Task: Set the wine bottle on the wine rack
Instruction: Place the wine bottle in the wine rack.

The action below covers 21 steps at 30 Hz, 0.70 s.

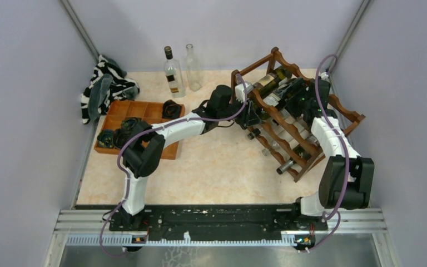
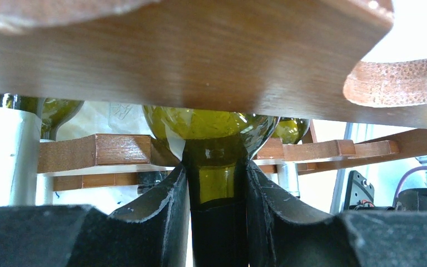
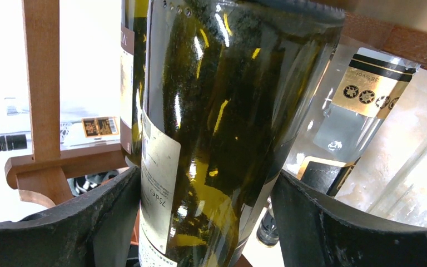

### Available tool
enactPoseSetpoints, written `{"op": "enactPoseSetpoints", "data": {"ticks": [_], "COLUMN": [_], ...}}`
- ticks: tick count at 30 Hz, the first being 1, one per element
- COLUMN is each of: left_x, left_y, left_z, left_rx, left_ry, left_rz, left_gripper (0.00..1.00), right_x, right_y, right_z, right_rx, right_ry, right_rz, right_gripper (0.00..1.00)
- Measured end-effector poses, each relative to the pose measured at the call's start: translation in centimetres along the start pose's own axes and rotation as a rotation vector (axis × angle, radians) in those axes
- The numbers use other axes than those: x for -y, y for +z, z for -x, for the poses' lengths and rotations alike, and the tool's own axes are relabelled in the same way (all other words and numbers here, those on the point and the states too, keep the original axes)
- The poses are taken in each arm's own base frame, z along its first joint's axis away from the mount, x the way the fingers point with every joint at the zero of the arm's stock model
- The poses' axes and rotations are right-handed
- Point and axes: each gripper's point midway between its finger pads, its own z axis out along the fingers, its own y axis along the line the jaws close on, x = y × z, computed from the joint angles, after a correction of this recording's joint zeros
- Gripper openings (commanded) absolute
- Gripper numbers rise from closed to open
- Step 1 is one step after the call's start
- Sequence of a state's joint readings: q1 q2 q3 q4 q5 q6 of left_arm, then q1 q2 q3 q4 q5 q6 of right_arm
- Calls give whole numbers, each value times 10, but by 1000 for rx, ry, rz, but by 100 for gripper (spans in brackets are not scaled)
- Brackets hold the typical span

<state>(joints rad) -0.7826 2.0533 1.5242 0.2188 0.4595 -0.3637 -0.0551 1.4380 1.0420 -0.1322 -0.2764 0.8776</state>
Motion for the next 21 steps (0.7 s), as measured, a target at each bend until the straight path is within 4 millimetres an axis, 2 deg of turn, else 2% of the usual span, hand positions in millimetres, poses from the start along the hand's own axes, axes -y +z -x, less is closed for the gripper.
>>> {"op": "enactPoseSetpoints", "data": {"ticks": [7,14,21], "left_x": [4,4,8], "left_y": [1,-5,-20], "left_z": [10,24,26], "left_rx": [38,87,96], "left_ry": [19,42,68], "left_rz": [-19,-25,-19], "left_gripper": [65,68,70], "right_x": [5,12,13], "right_y": [1,1,1], "right_z": [6,9,12], "right_rx": [15,19,24], "right_ry": [4,-15,-10], "right_rz": [-12,-23,-27], "right_gripper": [46,39,37]}}
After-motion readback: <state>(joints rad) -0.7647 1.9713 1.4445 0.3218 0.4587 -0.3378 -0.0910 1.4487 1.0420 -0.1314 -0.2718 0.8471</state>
